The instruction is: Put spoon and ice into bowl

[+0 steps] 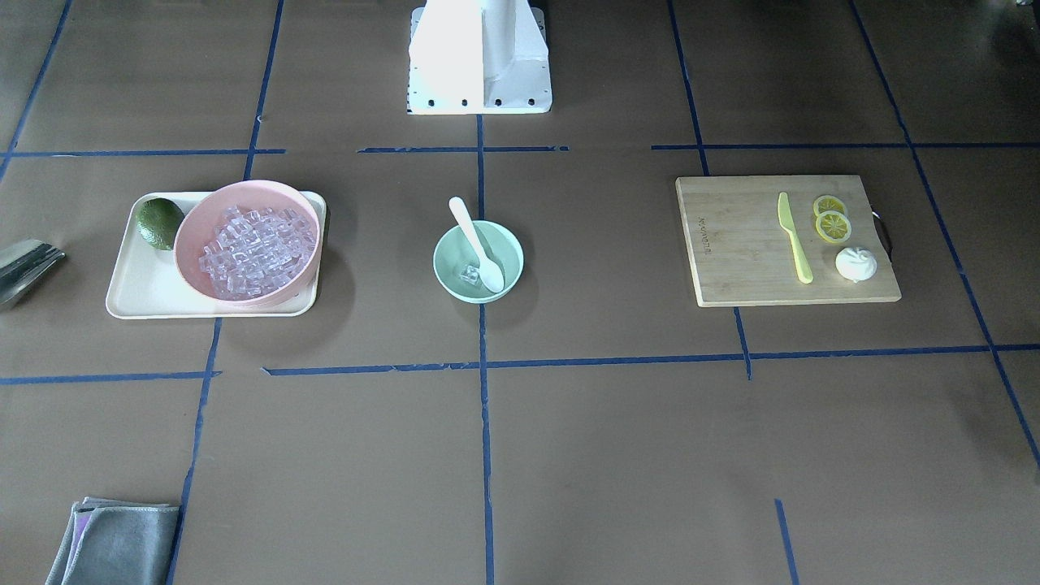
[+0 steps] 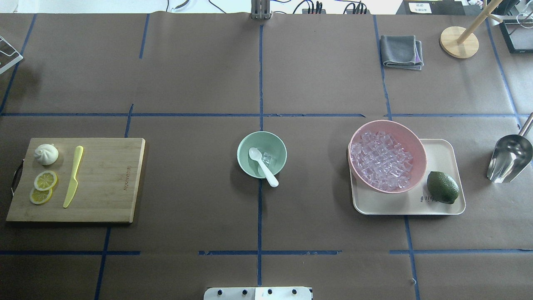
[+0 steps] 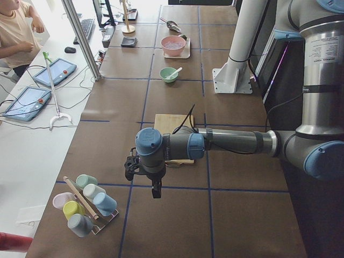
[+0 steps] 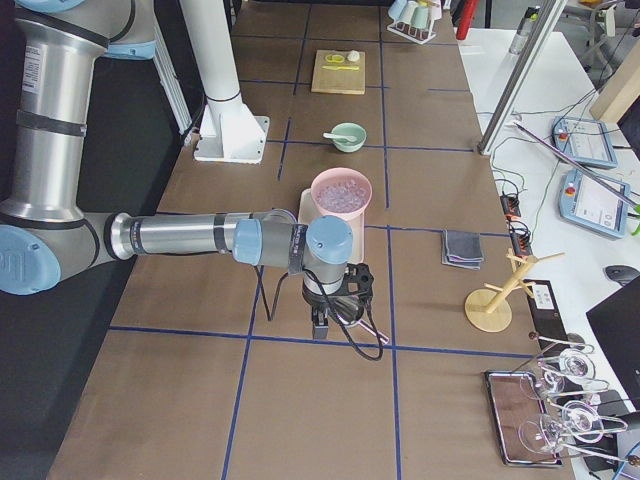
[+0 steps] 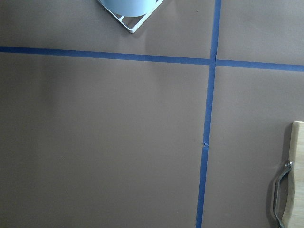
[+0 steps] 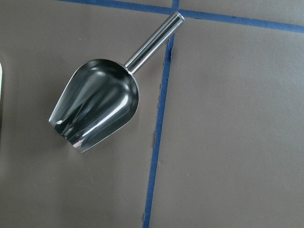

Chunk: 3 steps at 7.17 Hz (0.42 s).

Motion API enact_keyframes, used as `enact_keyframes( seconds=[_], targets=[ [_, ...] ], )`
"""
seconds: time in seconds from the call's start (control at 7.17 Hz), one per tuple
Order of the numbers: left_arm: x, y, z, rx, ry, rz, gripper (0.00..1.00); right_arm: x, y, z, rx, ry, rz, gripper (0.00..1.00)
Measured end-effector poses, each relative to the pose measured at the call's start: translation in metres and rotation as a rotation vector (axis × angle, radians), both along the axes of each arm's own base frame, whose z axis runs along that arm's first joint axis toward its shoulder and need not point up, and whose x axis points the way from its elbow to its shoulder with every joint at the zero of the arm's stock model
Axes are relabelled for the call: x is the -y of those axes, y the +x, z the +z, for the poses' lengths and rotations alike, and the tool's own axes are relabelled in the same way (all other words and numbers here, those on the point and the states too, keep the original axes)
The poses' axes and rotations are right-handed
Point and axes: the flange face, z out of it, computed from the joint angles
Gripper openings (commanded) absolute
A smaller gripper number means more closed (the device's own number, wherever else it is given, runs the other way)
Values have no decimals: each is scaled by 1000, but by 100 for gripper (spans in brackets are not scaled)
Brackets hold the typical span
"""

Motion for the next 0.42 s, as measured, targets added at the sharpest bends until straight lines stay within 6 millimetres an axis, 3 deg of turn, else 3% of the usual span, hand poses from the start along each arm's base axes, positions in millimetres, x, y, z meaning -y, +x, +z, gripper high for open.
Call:
enact_keyframes(
  seconds=[0.42],
  targets=[
    [3, 11, -8, -7, 19, 27, 100, 1, 0, -1, 4, 2, 0, 100]
  ],
)
